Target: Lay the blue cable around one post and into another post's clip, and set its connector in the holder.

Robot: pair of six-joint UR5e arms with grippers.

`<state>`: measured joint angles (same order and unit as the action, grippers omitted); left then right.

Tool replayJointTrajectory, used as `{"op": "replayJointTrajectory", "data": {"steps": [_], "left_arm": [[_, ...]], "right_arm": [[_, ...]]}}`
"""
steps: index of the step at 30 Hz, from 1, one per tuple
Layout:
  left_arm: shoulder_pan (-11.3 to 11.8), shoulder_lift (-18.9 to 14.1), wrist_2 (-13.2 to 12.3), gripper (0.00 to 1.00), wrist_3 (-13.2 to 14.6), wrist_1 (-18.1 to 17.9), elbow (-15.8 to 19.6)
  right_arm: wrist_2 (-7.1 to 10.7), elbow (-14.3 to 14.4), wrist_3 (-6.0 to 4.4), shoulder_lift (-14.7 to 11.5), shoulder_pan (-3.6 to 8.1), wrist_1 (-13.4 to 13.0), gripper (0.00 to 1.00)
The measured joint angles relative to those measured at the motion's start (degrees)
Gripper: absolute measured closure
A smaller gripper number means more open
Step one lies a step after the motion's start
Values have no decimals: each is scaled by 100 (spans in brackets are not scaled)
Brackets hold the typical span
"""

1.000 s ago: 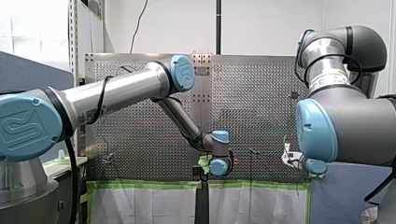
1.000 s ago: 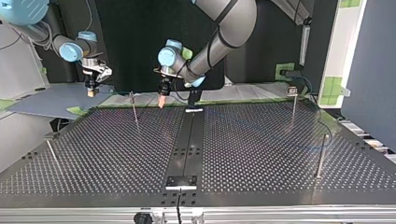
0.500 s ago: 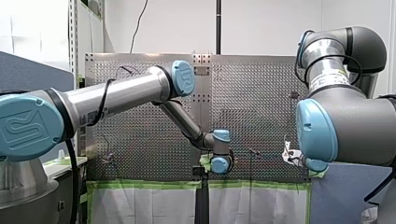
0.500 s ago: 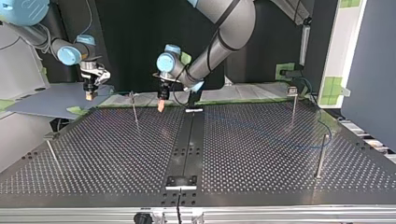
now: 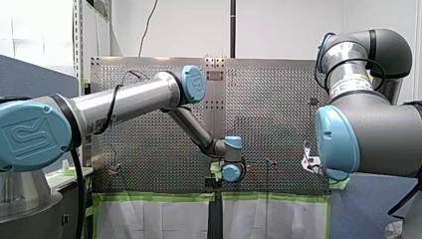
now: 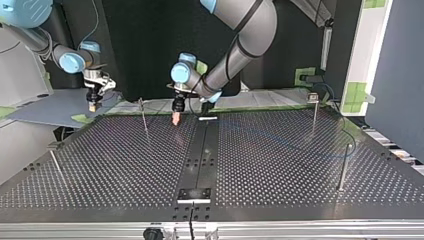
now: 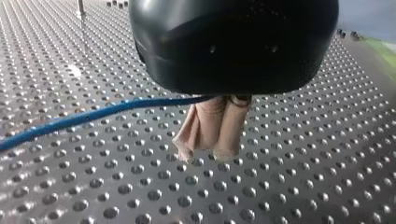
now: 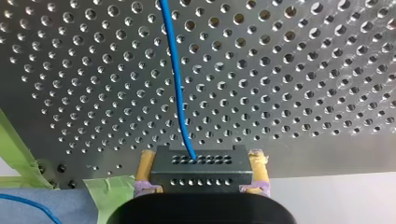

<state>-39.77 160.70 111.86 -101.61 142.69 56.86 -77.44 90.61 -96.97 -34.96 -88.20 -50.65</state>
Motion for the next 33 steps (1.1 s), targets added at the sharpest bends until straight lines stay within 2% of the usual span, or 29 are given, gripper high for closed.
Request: {"op": "replayJointTrajectory", "data": {"steps": [6,11,12,13,14,16,17,18,19,20,21,25,33], "left_arm": [[34,-1,-59,100,8,133,1],[36,-1,-234,100,-2,260,5],[36,-1,-275,96,-22,273,6],[36,-1,-319,79,-50,282,6],[37,-1,-379,79,-96,291,8],[41,-3,-475,48,-178,295,21],[46,-6,-544,48,-227,294,43],[49,-10,-594,22,-252,294,64],[53,-14,-640,6,-267,295,84],[55,-19,-704,6,-271,299,104],[54,-22,-749,0,-264,306,114],[29,-63,-943,0,-141,408,163],[-12,-380,-1334,0,235,576,496]], "right_arm": [[0,-18,-3,1,0,46,100],[0,-19,-7,1,-13,75,100],[0,-20,-7,1,-18,80,100],[0,-20,-7,2,-22,85,100],[0,-20,-8,3,-27,91,100],[0,-19,-8,8,-36,108,100],[2,-19,-8,9,-39,113,100],[4,-19,-8,9,-41,118,100],[5,-20,-8,10,-42,124,100],[6,-20,-8,11,-42,130,100],[7,-20,-8,14,-39,138,100],[9,-19,-8,22,-26,179,100],[72,-19,-11,37,-17,254,100]]}}
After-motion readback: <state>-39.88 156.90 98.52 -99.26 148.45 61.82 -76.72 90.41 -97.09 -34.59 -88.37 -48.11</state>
